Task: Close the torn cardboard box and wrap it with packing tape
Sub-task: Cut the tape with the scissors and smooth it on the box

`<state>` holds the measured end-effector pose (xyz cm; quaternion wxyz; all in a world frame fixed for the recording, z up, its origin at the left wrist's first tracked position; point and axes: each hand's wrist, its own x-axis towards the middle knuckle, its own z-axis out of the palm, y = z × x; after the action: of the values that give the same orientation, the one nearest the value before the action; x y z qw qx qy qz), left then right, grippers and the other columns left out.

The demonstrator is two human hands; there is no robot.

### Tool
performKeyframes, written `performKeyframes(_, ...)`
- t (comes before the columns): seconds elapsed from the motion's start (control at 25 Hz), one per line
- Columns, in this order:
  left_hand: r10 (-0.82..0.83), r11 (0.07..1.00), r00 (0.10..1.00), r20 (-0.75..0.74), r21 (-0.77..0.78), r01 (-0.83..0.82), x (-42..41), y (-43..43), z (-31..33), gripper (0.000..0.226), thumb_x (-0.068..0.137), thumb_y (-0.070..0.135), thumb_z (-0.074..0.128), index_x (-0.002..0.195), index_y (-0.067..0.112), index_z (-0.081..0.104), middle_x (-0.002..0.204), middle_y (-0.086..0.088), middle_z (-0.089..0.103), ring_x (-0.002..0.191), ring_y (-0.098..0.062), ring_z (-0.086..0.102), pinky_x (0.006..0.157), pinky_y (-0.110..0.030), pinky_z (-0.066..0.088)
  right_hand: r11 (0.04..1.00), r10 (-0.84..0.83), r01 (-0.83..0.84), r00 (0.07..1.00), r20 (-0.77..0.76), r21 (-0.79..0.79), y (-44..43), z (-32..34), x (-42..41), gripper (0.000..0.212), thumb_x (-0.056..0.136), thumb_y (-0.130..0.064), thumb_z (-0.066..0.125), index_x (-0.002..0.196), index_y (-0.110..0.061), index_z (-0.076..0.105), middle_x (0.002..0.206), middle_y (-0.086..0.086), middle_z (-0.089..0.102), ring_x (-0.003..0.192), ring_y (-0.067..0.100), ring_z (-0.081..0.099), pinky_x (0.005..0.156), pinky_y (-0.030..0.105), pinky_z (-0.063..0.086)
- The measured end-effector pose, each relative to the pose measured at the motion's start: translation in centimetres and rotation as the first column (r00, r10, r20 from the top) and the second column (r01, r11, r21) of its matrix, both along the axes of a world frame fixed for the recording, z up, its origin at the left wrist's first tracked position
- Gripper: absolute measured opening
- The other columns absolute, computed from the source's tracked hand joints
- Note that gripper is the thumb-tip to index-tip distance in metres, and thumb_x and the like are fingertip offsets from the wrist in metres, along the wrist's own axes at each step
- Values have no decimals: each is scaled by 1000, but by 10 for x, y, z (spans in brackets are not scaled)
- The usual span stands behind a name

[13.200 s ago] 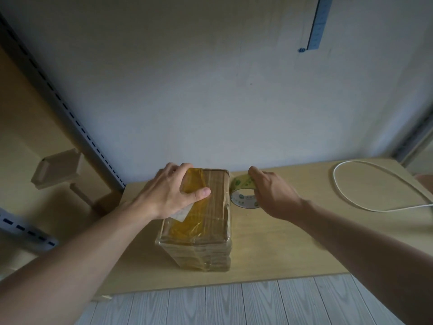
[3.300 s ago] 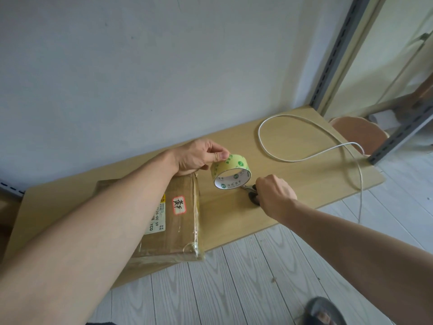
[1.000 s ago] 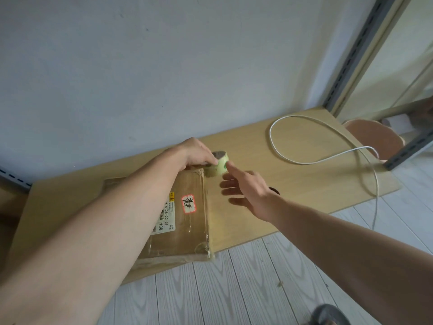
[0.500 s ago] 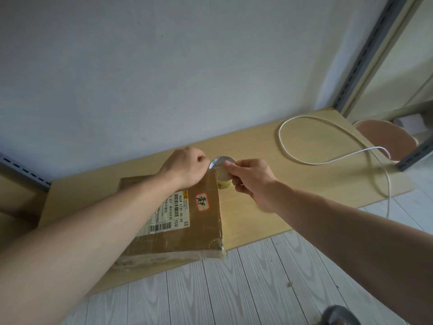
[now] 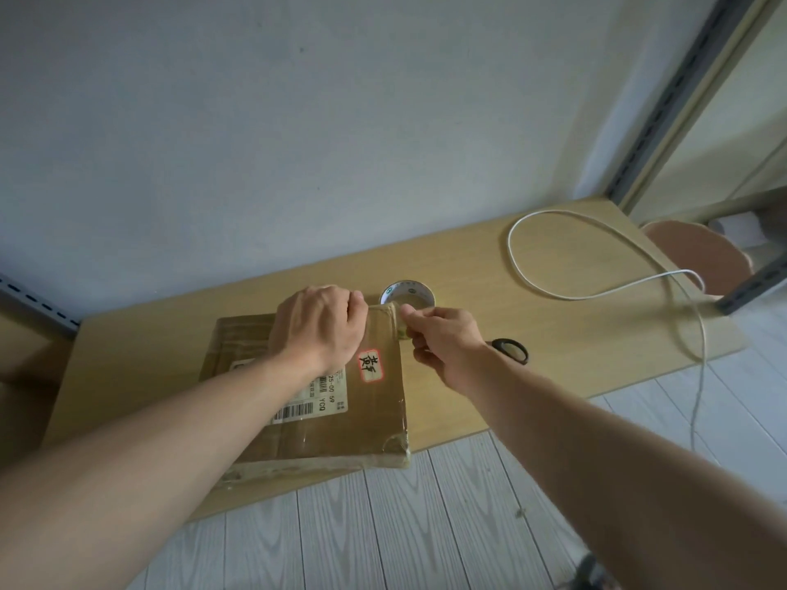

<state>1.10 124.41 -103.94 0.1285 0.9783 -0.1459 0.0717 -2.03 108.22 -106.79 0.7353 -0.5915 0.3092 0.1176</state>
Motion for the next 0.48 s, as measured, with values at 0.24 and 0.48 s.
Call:
performKeyframes(0.24,20,999,1000,2,35,-20,0,-4,-1,50,100,33,36,57,10,47,63,1,53,59,-23,48,59,-33,29,961,-67,94,992,-112,262,28,-34,-15,66,63,-62,84,95,-7,68,69,6,56,54,19,51,50,28,43)
performKeyframes(0.48,18,999,1000,0,47,-18,-1,-4,2,49,100,31,38,58,9,52,65,-2,57,61,-26,52,58,-32,32,994,-110,109,993,37,23,36,-33,-30,41,91,-51,63,87,-10,59,71,5,62,53,13,56,47,22,46)
